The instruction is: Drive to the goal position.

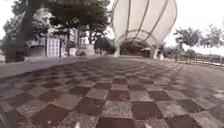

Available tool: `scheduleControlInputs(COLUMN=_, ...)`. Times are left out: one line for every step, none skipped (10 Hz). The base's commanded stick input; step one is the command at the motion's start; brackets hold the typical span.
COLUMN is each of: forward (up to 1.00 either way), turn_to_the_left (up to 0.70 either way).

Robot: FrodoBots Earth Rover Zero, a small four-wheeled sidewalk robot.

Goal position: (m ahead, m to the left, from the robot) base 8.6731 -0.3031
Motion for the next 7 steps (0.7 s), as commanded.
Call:
scheduleControlInputs(forward=0.85, turn_to_the_left=-0.22)
scheduleControlInputs(forward=0.85, turn_to_the_left=-0.22)
scheduleControlInputs(forward=0.85, turn_to_the_left=-0.22)
scheduleControlInputs(forward=0.85, turn_to_the_left=-0.22)
scheduleControlInputs(forward=0.85, turn_to_the_left=-0.22)
scheduleControlInputs(forward=0.85, turn_to_the_left=-0.22)
scheduleControlInputs(forward=0.85, turn_to_the_left=-0.22)
